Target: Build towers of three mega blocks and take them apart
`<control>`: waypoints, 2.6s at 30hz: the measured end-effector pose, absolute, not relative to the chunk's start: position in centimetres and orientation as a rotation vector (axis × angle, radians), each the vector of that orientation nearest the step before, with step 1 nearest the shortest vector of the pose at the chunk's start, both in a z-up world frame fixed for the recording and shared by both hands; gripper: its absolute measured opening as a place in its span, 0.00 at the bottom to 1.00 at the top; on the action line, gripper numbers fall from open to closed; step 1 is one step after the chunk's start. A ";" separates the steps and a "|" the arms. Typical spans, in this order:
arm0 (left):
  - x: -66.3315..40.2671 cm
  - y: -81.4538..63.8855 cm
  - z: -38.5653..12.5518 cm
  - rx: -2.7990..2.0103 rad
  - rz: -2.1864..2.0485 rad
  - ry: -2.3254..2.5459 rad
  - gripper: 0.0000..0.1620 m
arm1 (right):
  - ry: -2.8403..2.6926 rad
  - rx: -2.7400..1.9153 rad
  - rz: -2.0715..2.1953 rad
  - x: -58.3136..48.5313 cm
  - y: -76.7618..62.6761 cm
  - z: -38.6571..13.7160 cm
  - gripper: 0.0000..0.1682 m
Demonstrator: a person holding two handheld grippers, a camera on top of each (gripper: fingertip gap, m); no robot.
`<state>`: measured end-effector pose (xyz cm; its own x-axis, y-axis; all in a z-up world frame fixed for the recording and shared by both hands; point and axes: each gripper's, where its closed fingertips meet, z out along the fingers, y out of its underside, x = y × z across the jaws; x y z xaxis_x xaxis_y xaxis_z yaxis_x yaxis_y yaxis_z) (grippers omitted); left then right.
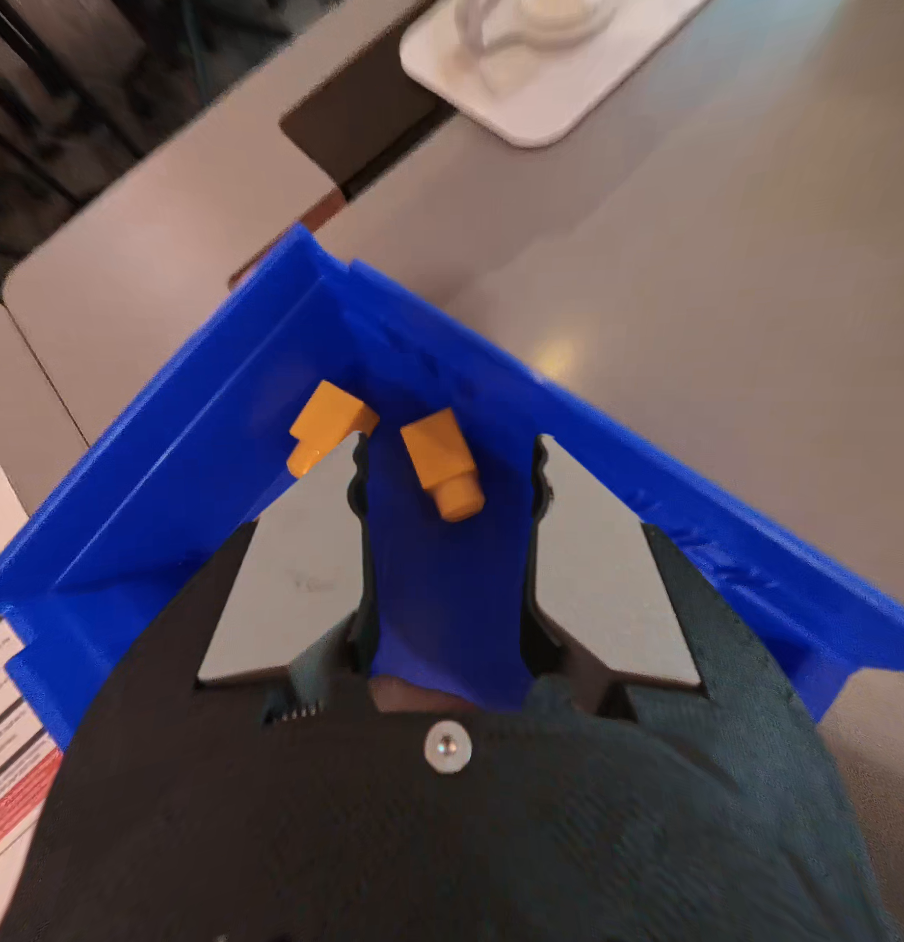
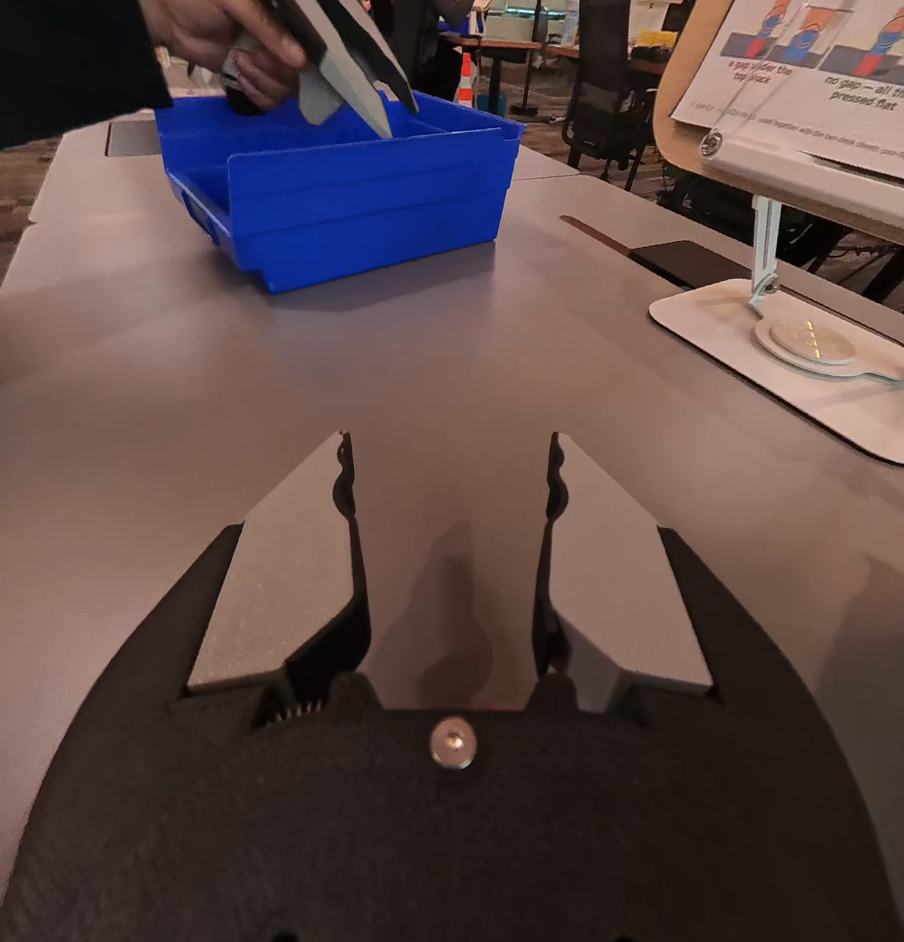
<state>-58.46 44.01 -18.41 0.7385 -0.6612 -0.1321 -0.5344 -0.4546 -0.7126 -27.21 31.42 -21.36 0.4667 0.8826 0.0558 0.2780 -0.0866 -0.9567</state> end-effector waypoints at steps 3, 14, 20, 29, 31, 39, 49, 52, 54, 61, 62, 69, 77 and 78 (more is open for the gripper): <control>-59.6 44.3 -21.8 -2.326 -0.175 0.977 0.40 | -1.032 -1.624 0.691 -27.3 31.4 -21.5 0.42; -61.6 44.7 -27.3 -2.641 0.049 0.859 0.17 | -1.028 -1.632 0.694 -27.1 31.5 -21.5 0.39; -62.7 40.7 -21.4 -2.644 0.285 1.026 0.17 | -1.042 -1.625 0.680 -27.4 31.2 -21.5 0.38; -56.9 34.2 -12.6 -2.594 0.697 1.434 0.17 | -1.039 -1.590 0.657 -27.3 30.9 -20.6 0.37; -54.4 33.5 -13.1 -2.592 0.703 1.515 0.17 | -1.035 -1.577 0.617 -27.0 31.2 -20.4 0.37; -47.2 32.9 -21.2 -2.441 0.958 2.069 0.17 | -0.918 -1.565 0.523 -24.0 33.6 -19.0 0.37; -45.8 33.5 -24.8 -2.164 1.345 2.484 0.17 | -0.897 -1.579 0.532 -23.6 34.5 -19.2 0.37; -45.8 33.7 -24.9 -2.129 1.381 2.504 0.18 | -0.892 -1.583 0.548 -23.7 34.5 -19.2 0.37; -45.6 33.7 -24.9 -2.110 1.378 2.509 0.28 | -0.890 -1.576 0.545 -23.6 34.5 -19.1 0.36; -43.4 33.6 -24.4 -2.091 1.175 2.446 0.36 | -0.902 -1.589 0.541 -23.7 34.5 -19.5 0.37; -43.5 33.7 -24.2 -2.087 1.181 2.434 0.36 | -0.902 -1.590 0.543 -23.7 34.5 -19.5 0.37; -45.6 33.4 -23.5 -2.172 1.159 2.382 0.36 | -0.907 -1.593 0.540 -23.8 34.5 -19.6 0.36; -44.6 33.5 -19.7 -2.318 0.495 2.026 0.37 | -0.905 -1.590 0.548 -23.8 34.4 -19.6 0.37; -44.3 34.5 -18.4 -2.303 0.383 1.898 0.38 | -0.906 -1.591 0.551 -23.9 34.4 -19.6 0.37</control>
<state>-44.30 34.45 -18.40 0.1751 -0.9446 -0.2776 -0.9784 -0.1985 0.0582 -23.85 34.39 -19.59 0.5895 0.7978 0.1266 0.2547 -0.0348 -0.9664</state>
